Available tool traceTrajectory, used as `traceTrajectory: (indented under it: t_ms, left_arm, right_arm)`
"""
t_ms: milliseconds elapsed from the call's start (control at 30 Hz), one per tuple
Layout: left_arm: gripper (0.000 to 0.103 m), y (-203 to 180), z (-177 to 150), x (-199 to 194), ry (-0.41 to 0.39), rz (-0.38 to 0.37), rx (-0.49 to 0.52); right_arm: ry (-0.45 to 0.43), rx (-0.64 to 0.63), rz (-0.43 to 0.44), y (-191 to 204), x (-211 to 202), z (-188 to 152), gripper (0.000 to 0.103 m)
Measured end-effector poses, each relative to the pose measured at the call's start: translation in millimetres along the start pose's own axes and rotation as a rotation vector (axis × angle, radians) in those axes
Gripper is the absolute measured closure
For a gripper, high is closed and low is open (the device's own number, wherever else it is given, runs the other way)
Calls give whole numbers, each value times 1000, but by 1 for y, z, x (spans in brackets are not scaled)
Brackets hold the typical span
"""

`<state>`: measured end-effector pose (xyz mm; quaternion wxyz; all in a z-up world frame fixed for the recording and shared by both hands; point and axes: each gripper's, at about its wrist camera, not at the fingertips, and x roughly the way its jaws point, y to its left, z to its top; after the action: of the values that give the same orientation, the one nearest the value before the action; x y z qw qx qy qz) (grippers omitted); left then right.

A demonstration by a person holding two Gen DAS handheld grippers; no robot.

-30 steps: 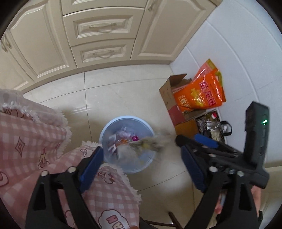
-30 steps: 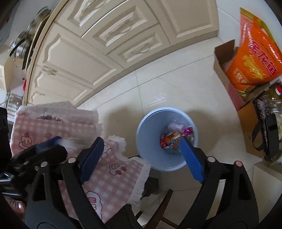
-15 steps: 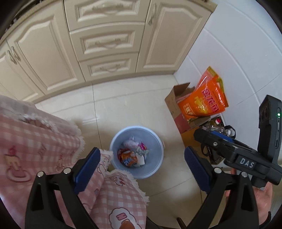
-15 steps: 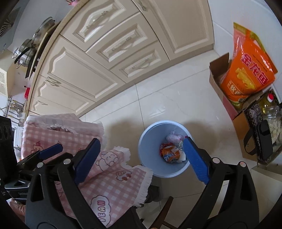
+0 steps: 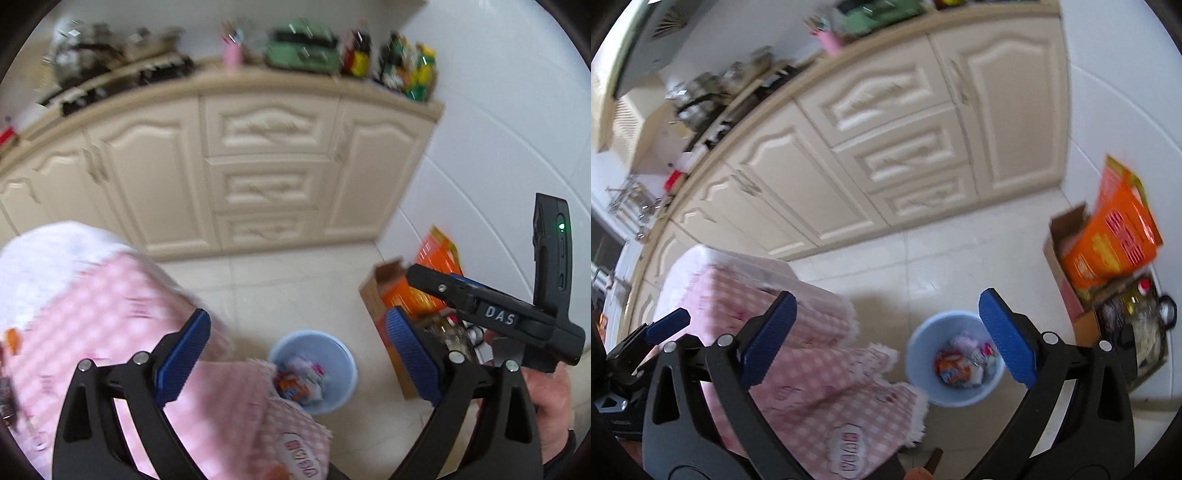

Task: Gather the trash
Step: 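Swing both open tools back over the table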

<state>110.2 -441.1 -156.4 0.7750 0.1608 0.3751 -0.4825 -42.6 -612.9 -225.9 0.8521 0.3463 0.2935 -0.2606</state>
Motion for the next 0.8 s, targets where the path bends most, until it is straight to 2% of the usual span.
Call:
traceTrajectory:
  t_ms: [133,233,400,700,800]
  left_arm:
    - [9,25,0,-51,-109,50,-35]
    - [9,47,-5,-92,-196,116,-65]
    - [9,83,-15,-145,-296,209,-124]
    - [9,141,-42,-219,-401,384,-226]
    - [9,157,-55,-243,-428,468,-239]
  right_arm:
    - [-27,-67,61,45,-13,5,6]
    - [-50,-124,118,84,-24,7,6]
    - [-72,-230,236,150,-39,2,6]
    - [-150,-394,315,255,-64,-17,6]
    - [-157,-438,324,285,-66,-26,6]
